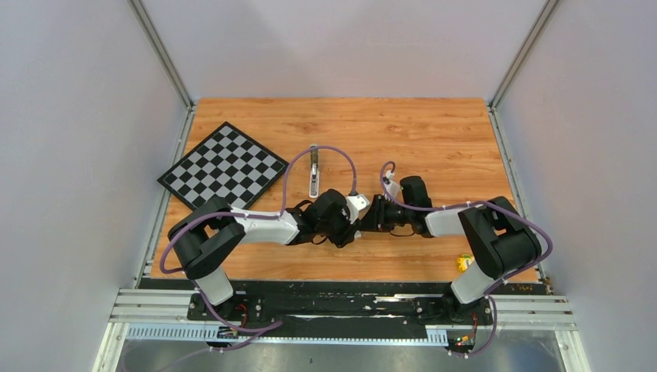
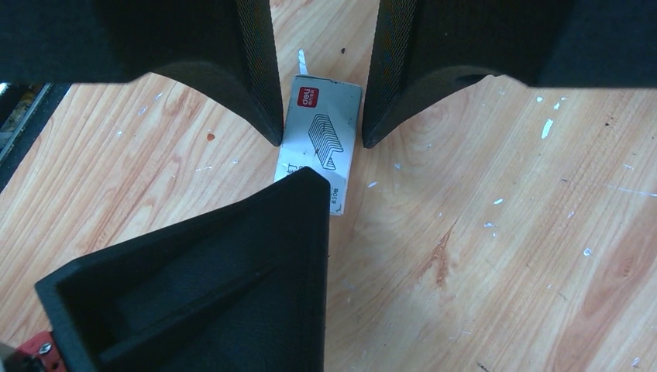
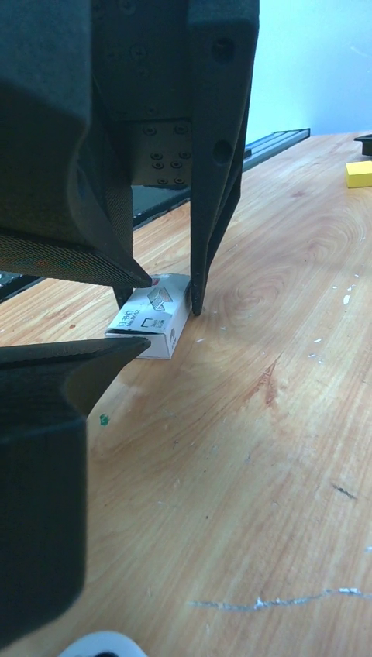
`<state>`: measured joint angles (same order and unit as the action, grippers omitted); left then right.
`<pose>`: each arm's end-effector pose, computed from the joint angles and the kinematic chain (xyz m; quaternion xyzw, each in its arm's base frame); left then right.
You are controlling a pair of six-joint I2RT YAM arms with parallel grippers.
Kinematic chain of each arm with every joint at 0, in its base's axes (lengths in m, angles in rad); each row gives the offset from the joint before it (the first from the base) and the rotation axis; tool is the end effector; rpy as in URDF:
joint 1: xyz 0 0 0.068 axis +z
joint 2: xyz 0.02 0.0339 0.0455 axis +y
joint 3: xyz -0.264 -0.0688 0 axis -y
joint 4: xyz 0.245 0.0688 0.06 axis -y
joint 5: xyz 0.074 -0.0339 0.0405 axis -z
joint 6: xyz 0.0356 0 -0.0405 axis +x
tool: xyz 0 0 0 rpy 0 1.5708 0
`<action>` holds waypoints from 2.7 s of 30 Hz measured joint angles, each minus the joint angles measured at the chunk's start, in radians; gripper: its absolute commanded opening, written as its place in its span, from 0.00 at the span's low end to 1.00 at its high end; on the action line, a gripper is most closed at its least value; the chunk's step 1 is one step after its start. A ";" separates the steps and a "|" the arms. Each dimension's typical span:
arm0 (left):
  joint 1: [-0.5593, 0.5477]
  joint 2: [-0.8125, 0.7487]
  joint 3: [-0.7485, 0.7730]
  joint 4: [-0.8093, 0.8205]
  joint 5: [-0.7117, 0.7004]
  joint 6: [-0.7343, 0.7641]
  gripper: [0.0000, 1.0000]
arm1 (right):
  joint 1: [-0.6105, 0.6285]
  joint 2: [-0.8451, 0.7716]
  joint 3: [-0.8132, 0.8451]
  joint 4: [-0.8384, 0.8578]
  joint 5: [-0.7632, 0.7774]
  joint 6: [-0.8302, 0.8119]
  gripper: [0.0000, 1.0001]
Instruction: Load the staples into the stapler
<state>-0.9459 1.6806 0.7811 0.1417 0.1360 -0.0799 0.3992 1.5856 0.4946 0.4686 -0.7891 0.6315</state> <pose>0.1878 -0.2686 0.1463 0.4089 0.8205 -0.2480 0.3131 0.2396 0.1285 0.1301 -0.0792 0.8361 0.5053 0.1983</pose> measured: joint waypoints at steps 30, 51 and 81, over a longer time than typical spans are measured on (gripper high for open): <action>0.000 0.013 0.005 0.020 0.016 -0.002 0.42 | 0.000 0.063 -0.019 0.116 -0.040 0.064 0.32; -0.007 0.009 0.002 0.021 0.028 -0.003 0.52 | -0.003 0.069 -0.026 0.117 -0.075 0.068 0.16; -0.011 -0.128 -0.126 -0.016 -0.050 0.002 0.62 | -0.028 0.089 -0.040 0.145 -0.111 0.076 0.00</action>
<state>-0.9569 1.5528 0.6556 0.1253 0.0856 -0.0780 0.3714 1.6745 0.4541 0.6132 -0.8997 0.7071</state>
